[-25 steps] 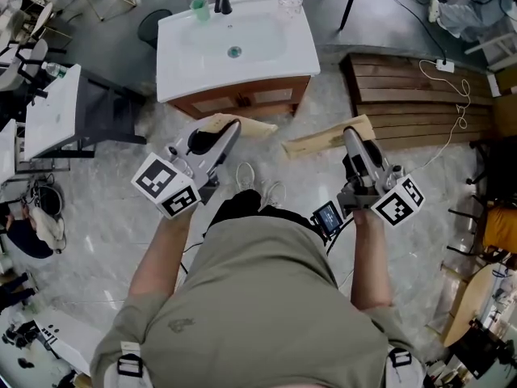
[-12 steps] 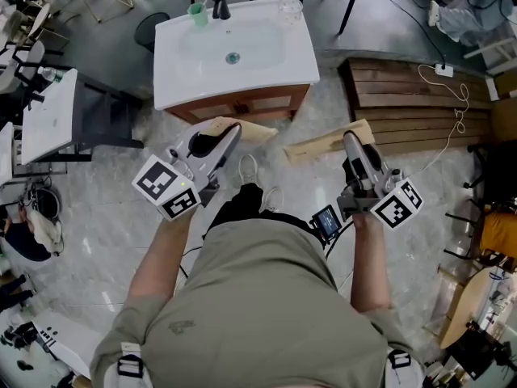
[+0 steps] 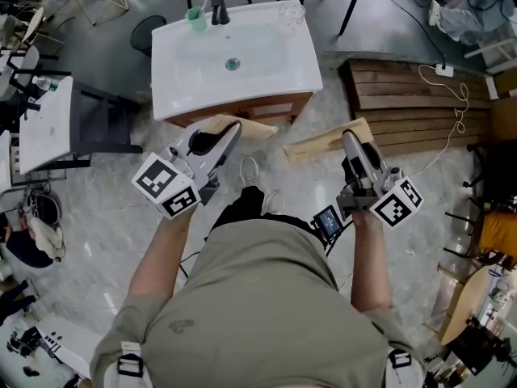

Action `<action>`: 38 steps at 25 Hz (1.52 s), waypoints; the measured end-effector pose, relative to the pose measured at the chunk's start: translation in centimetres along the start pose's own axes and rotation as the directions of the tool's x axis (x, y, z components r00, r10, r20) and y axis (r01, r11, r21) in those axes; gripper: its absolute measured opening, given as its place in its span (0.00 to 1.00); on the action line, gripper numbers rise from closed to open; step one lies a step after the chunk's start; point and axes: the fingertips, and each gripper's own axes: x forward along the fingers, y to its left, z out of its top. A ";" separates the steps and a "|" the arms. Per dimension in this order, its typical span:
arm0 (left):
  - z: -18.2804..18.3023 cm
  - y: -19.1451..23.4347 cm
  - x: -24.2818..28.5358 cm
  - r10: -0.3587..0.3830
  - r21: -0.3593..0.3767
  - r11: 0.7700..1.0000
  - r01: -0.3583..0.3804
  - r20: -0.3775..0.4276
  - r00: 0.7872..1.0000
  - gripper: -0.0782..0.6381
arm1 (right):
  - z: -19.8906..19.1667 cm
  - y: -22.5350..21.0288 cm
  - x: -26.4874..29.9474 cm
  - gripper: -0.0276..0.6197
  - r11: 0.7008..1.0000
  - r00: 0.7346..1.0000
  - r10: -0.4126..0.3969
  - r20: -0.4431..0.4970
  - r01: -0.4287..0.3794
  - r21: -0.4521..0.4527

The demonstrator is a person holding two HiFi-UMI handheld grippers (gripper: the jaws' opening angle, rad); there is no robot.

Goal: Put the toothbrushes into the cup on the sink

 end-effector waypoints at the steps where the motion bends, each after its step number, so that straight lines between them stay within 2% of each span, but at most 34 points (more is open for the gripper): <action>1: 0.0 0.4 0.2 -0.002 -0.002 1.000 0.002 -0.001 1.000 0.16 | 0.1 -0.2 0.4 0.13 1.000 1.000 -0.002 0.001 0.002 0.001; 23: 2.8 12.1 3.6 -0.051 -0.045 0.998 0.050 -0.011 0.999 0.16 | 1.2 -3.5 11.6 0.13 0.998 0.998 -0.070 -0.008 0.070 -0.001; 38: 5.0 19.3 5.1 -0.094 -0.044 0.995 0.093 -0.011 0.996 0.16 | 2.2 -4.5 18.5 0.13 0.994 0.994 -0.110 0.011 0.110 -0.023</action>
